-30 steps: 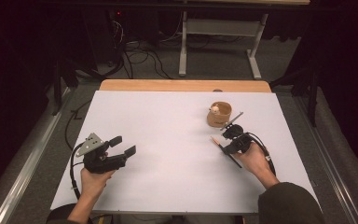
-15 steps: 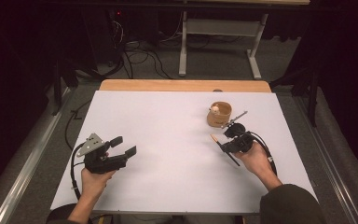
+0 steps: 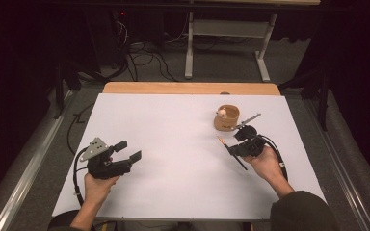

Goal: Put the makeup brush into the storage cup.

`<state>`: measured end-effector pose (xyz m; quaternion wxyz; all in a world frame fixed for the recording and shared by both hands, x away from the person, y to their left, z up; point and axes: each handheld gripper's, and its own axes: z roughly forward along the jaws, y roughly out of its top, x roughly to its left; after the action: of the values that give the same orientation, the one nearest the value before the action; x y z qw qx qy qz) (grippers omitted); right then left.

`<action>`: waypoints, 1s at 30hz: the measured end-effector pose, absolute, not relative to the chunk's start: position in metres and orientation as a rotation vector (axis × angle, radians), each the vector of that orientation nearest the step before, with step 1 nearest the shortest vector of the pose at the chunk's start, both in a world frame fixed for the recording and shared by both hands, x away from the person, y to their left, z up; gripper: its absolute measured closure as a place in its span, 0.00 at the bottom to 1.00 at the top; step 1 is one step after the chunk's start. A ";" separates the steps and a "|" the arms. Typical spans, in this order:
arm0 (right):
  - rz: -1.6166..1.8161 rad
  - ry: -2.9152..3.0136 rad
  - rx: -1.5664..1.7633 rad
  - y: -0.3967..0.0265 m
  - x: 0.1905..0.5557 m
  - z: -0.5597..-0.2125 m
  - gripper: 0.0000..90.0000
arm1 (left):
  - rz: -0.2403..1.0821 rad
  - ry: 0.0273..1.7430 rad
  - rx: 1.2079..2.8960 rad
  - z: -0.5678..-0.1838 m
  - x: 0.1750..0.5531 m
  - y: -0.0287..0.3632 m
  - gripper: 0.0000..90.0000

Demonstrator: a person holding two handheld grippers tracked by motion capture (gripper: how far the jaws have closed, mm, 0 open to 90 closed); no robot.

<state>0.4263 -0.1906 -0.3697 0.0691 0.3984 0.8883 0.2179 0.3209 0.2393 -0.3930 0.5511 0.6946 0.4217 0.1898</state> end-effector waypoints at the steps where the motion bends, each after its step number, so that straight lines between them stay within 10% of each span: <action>1: 0.662 2.674 1.202 -0.191 0.426 -0.369 0.95 | 0.449 0.998 1.644 -0.393 0.321 0.239 0.31; 30: 0.855 2.637 1.155 -0.196 0.422 -0.357 0.95 | 0.449 0.999 1.640 -0.393 0.321 0.239 0.31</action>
<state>0.4219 -0.1957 -0.3566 0.0693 0.3836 0.8759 0.2841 0.3208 0.2393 -0.3929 0.5520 0.6933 0.4225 0.1898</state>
